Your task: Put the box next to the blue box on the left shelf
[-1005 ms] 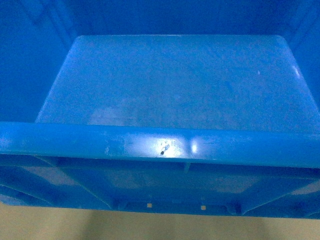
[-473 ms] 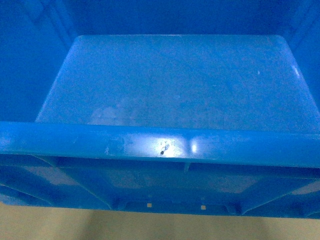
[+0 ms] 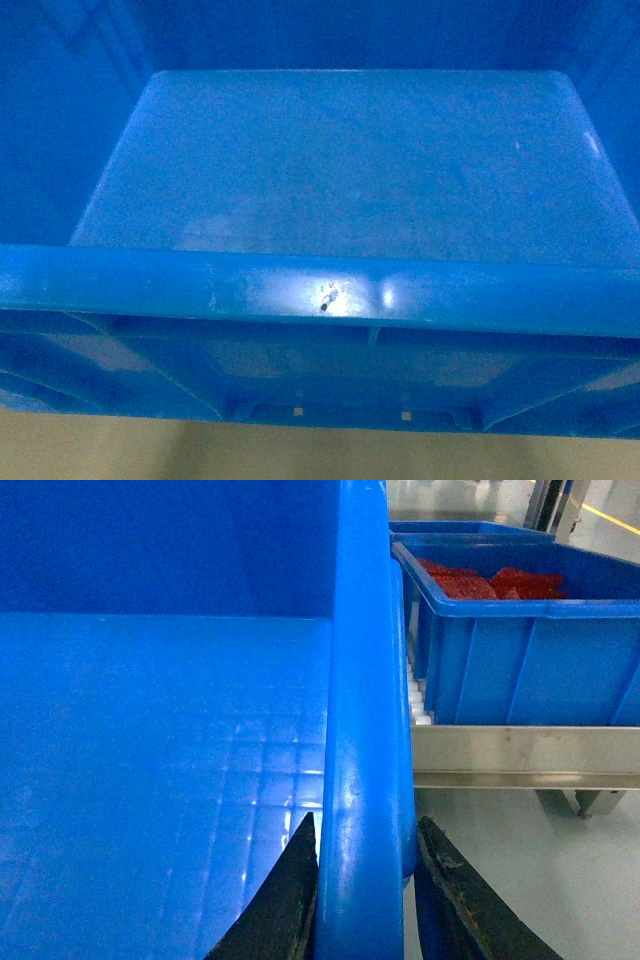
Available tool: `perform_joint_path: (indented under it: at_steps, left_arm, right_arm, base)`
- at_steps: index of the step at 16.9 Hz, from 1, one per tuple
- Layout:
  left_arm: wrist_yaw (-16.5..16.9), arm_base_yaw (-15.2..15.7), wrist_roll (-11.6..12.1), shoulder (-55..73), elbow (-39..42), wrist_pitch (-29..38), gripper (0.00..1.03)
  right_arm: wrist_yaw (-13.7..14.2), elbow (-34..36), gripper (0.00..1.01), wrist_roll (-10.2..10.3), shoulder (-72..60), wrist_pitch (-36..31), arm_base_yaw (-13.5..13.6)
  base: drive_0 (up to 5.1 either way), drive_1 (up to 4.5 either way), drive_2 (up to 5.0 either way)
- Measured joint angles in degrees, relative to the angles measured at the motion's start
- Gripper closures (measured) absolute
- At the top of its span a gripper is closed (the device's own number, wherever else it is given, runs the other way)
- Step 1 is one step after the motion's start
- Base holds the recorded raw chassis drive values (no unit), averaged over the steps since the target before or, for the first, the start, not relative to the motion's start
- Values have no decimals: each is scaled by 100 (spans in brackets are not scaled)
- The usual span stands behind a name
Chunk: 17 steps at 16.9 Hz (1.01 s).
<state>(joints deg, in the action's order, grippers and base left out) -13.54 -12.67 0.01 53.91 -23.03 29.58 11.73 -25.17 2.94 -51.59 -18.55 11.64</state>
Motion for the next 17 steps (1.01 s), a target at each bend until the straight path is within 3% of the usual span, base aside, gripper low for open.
perform_joint_path:
  at_steps: [17]
  left_arm:
    - [4,0,-2,9,0,0,94]
  right_arm:
    - [-2,2,81,0,-2,0,0]
  base:
    - [10,439,-418]
